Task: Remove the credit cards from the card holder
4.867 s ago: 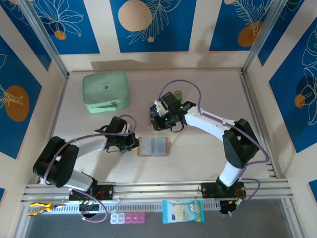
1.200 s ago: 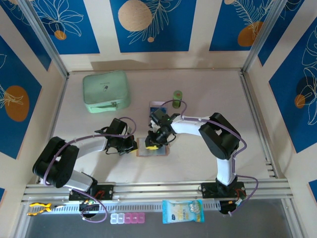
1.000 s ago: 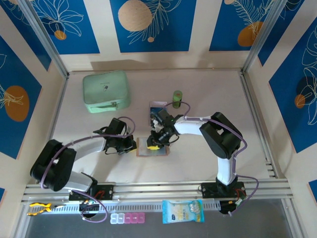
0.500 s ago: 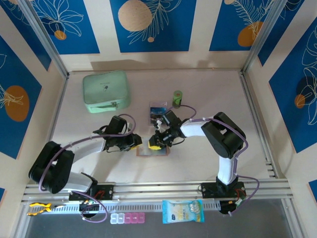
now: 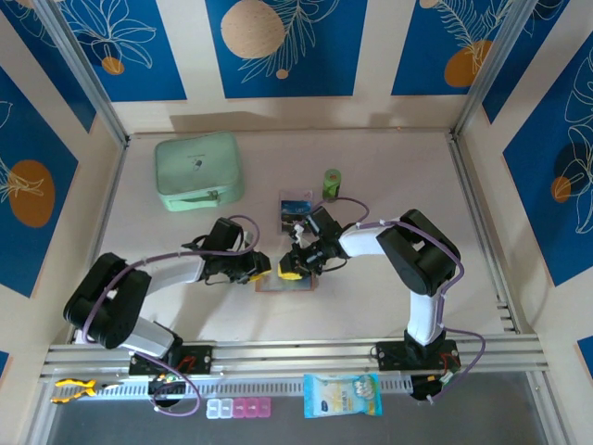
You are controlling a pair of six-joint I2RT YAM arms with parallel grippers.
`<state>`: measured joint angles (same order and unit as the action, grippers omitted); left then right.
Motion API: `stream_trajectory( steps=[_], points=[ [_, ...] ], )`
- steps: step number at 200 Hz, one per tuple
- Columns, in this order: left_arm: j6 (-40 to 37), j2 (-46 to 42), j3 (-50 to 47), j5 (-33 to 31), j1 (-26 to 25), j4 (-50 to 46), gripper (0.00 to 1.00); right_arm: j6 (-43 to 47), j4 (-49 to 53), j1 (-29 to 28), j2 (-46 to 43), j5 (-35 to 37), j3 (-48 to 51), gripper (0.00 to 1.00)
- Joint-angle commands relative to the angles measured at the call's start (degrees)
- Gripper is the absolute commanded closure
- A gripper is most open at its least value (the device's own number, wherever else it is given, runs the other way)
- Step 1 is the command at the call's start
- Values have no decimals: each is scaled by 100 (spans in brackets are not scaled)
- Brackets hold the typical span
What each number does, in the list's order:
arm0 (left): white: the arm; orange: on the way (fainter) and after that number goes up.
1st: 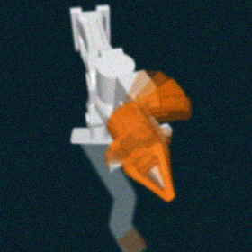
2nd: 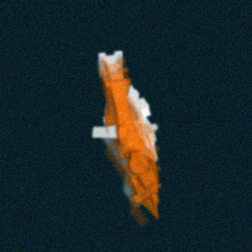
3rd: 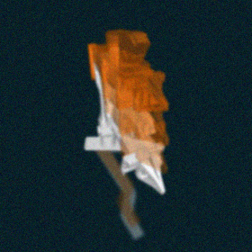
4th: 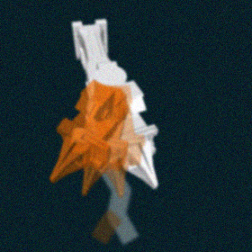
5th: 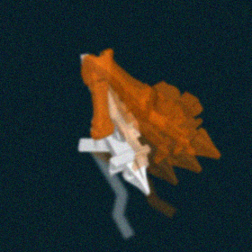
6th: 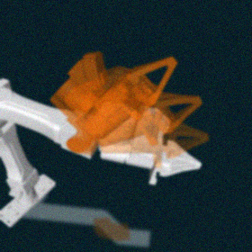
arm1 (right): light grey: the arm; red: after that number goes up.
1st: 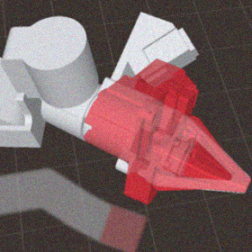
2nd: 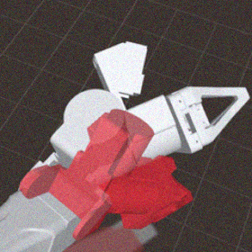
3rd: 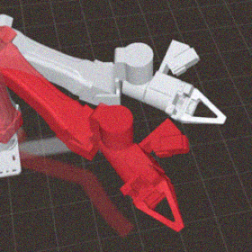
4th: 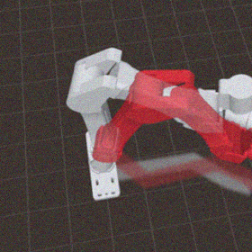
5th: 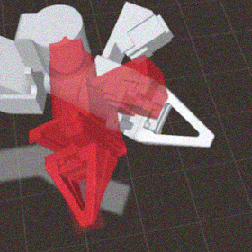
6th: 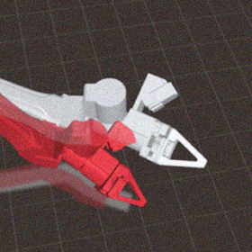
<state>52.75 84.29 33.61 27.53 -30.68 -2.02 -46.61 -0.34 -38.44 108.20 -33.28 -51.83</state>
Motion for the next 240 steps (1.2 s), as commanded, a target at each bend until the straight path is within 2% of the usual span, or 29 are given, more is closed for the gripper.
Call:
stream_trajectory(
  steps=[1, 48, 106, 161, 240],
  points=[
    [89, 87, 146, 182, -87, 176, 65, -74, 77, 43, -28, 29, 123, 79],
    [105, 158, 211, 294, -109, 305, 72, -120, 56, 2, -71, 30, 131, 79],
    [129, 170, 269, 394, -127, 360, 74, -111, 130, -7, -232, 80, 112, 79],
    [136, 37, 340, 420, -145, 242, 72, 39, 648, -6, -751, 383, -60, 74],
    [304, 70, 554, 633, -258, 412, 69, 341, 1576, 199, -1635, 1033, -144, 74]
  ],
)
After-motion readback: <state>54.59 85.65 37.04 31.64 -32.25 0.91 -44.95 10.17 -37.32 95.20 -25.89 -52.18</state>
